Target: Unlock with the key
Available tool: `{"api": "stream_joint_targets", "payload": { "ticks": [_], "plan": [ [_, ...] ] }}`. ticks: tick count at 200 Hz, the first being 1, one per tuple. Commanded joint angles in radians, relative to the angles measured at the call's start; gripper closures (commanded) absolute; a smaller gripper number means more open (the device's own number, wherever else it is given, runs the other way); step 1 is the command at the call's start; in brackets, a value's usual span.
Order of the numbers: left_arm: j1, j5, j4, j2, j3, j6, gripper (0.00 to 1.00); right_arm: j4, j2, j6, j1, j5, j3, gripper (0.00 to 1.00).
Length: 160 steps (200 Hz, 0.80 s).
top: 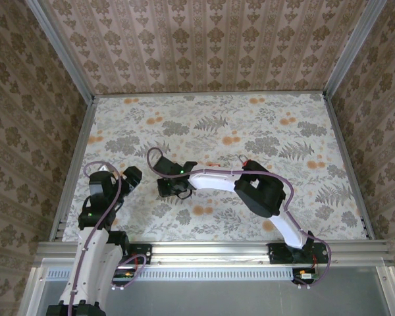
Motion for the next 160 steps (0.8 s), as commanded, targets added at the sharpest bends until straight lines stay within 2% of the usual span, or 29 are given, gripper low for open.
{"api": "stream_joint_targets", "payload": {
  "ticks": [1,109,160],
  "plan": [
    [0.006,0.017,0.02,0.003,-0.007,0.002,0.14,-0.038,-0.03,-0.019,-0.012,0.03,-0.005,0.79],
    [0.007,0.028,0.011,0.006,-0.005,0.008,0.14,-0.046,0.054,-0.01,-0.017,-0.07,0.085,0.76],
    [0.007,0.028,0.007,0.005,-0.007,0.014,0.14,-0.045,0.022,-0.019,-0.017,-0.05,0.067,0.76]
  ]
}}
